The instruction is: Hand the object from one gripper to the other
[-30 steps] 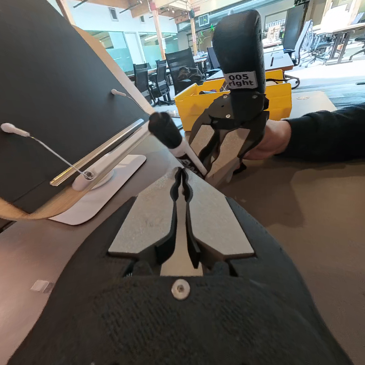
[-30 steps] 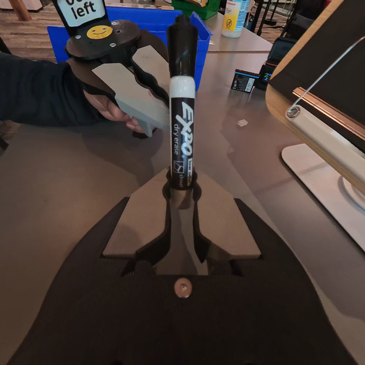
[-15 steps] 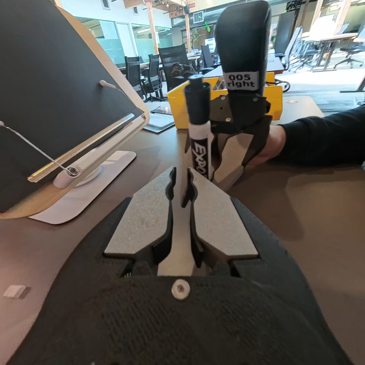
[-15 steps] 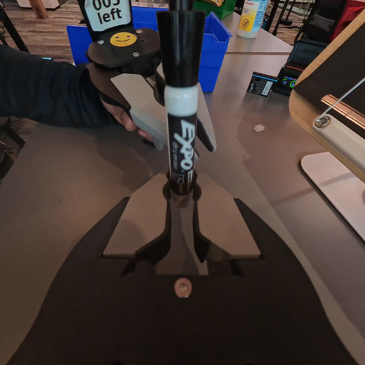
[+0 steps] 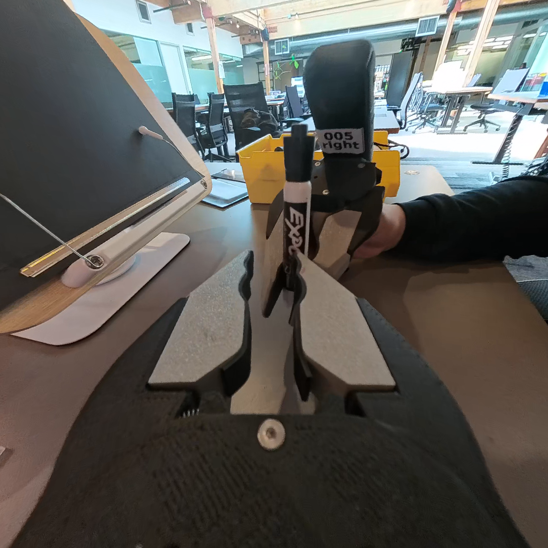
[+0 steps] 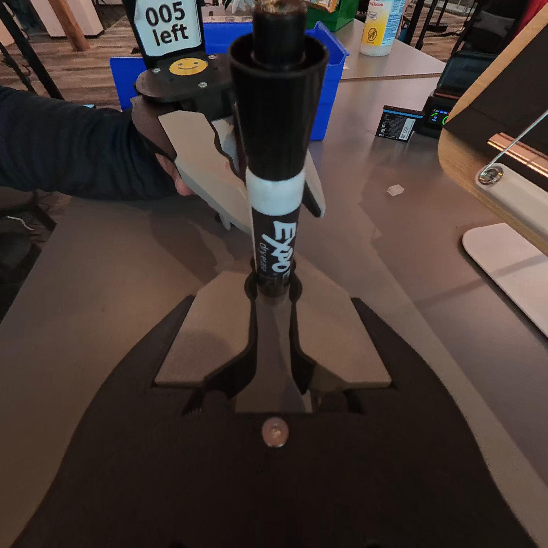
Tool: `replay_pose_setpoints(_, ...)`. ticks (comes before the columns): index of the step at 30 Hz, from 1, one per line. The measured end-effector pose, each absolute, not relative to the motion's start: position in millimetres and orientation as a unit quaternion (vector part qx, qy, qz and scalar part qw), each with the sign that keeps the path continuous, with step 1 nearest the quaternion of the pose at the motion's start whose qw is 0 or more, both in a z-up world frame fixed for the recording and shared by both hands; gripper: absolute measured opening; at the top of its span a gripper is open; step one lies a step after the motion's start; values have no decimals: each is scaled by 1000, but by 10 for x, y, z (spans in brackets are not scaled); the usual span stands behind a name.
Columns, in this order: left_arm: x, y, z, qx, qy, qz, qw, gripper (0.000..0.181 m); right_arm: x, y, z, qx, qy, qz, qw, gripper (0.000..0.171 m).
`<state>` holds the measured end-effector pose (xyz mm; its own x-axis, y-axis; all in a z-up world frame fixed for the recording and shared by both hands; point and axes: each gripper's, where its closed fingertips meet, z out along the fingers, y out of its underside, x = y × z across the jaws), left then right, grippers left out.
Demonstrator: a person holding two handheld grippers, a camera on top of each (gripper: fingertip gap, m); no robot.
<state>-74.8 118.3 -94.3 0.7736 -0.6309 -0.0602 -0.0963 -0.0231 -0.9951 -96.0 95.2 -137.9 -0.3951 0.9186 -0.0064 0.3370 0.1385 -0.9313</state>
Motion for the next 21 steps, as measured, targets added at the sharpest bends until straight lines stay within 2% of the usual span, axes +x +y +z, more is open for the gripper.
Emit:
replay_pose_setpoints(8,-633,1113,-904,-671,278,-240,644,32,-967,912,-1443,-461,-698,462,293,13)
replay_pose_setpoints(10,-592,1105,-918,-670,281,-244,642,30,-969,890,-1484,-460,-708,450,291,12)
replay_pose_setpoints(13,-517,1082,-973,-668,305,-237,636,16,-970,825,-1577,-453,-731,421,287,14)
replay_pose_setpoints(15,-516,1078,-994,-668,330,-209,633,17,-980,835,-1592,-455,-733,408,298,13)
replay_pose_setpoints(19,-698,1191,-956,-692,274,-218,631,17,-990,988,-1525,-473,-708,418,316,31)
replay_pose_setpoints(21,-817,1252,-985,-703,256,-205,632,17,-996,1122,-1458,-493,-682,429,327,46)
